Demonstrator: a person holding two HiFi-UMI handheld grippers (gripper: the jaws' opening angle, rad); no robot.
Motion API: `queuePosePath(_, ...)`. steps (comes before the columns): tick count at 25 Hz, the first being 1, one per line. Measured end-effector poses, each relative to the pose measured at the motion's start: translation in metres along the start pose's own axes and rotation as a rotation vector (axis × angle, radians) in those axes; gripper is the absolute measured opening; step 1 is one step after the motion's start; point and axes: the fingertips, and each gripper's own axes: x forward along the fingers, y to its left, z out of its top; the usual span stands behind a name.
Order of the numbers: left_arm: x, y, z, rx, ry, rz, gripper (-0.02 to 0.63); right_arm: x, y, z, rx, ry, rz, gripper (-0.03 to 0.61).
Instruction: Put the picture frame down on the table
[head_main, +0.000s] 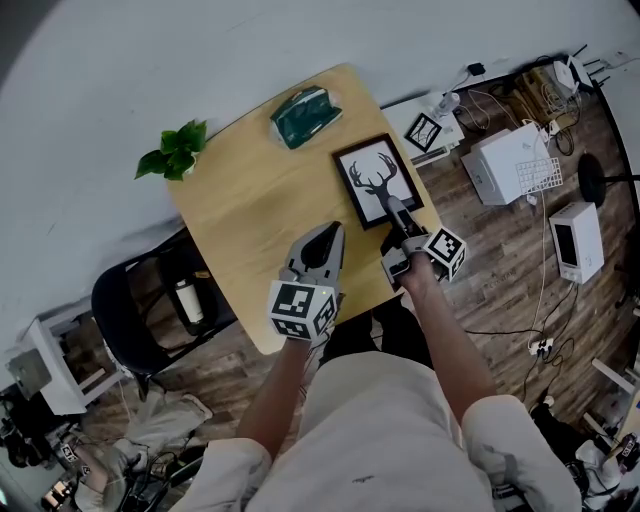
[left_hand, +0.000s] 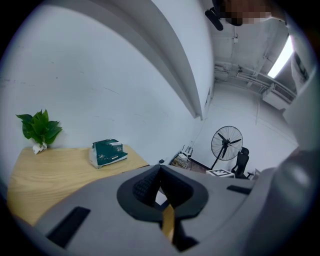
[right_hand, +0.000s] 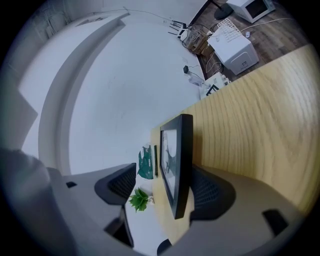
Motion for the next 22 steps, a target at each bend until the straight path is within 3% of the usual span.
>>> queuePosePath(7,0.004,0.003,-0.004,-0.010,0.002,-0.007,0.006,0.006,-0.005,0.002,-0.028,-0.009,-0.069,0.399)
queuePosePath(22,-0.003,0.011,-0.002,-0.020,-0.004,0.010,0.006,0.009,-0.012,-0.001,-0.073,-0.018,-0.166,0.488)
